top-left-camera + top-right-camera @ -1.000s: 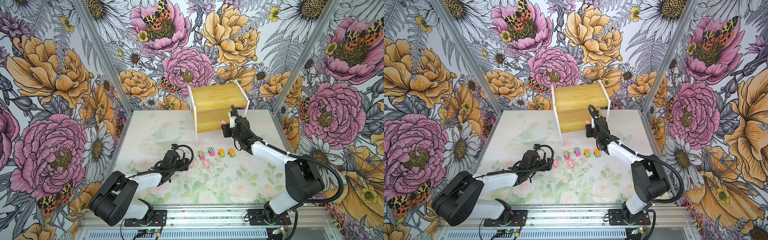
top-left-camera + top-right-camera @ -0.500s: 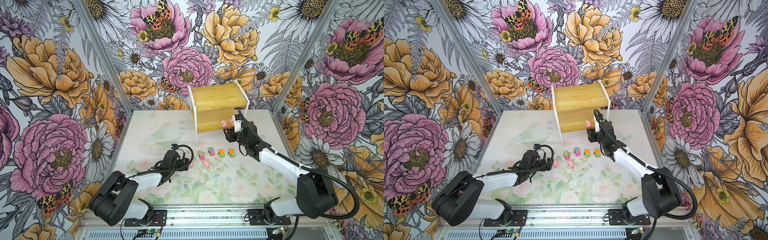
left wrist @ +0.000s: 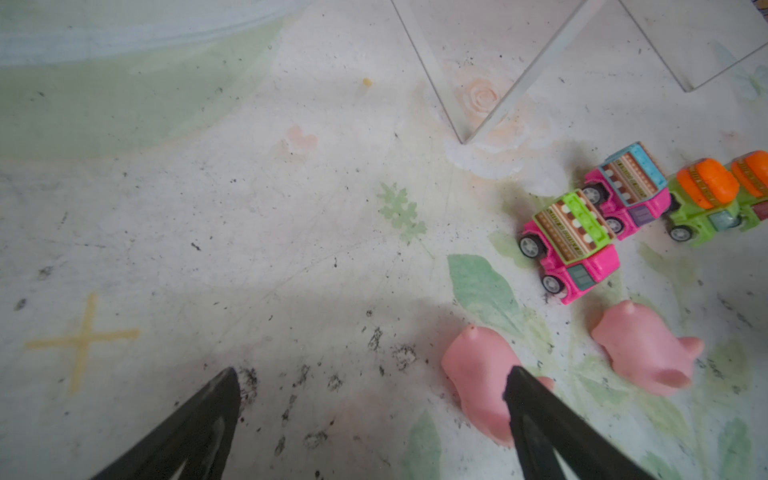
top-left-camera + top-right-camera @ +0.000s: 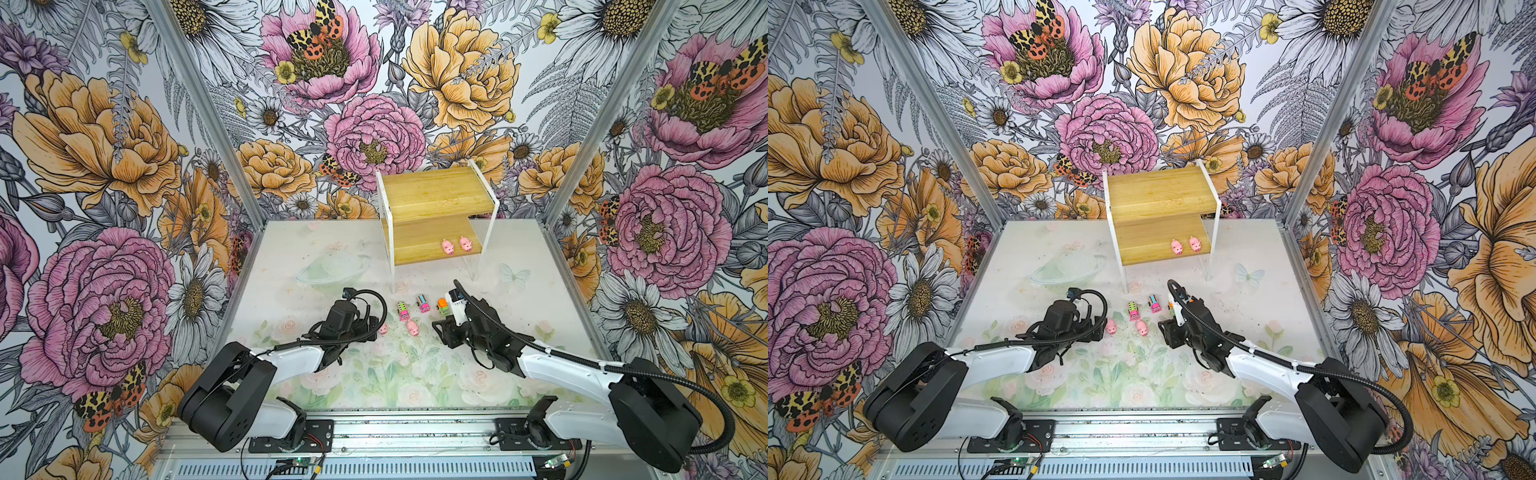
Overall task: Place and organize the plastic toys onto the shelf
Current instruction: 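Withdraw the right gripper from the shelf back over the pigs, then lower the right gripper around the pink pig nearest the robot and close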
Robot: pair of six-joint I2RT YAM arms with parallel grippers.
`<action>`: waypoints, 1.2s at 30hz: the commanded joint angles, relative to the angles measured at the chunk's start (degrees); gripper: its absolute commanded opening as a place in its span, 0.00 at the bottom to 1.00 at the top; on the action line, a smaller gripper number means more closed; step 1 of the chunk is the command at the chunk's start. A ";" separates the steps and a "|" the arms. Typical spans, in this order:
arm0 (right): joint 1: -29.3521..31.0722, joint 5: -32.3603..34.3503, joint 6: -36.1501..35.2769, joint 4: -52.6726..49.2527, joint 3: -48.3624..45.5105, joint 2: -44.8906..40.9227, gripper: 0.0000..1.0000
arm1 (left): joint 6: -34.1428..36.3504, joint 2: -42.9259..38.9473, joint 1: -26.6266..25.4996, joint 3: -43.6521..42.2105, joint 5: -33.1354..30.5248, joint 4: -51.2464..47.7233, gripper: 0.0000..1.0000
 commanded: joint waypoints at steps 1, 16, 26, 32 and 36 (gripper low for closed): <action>2.82 4.25 3.55 6.39 0.42 2.82 0.54 | 0.89 -1.41 -0.73 -0.03 1.05 0.18 0.99; 5.75 4.11 4.02 11.44 7.94 18.68 0.51 | 0.60 -2.94 -1.03 -0.50 2.17 -0.79 0.99; 7.55 2.46 4.18 12.90 9.66 22.03 0.49 | 0.53 -2.78 -1.04 -0.48 1.68 -0.88 0.99; 7.97 3.49 4.20 12.90 8.80 20.75 0.49 | 0.53 -2.44 -0.96 -0.46 1.68 -0.90 0.99; 7.98 4.21 4.01 12.31 8.43 19.70 0.49 | 0.53 -2.17 -0.98 -0.26 1.68 -0.88 0.99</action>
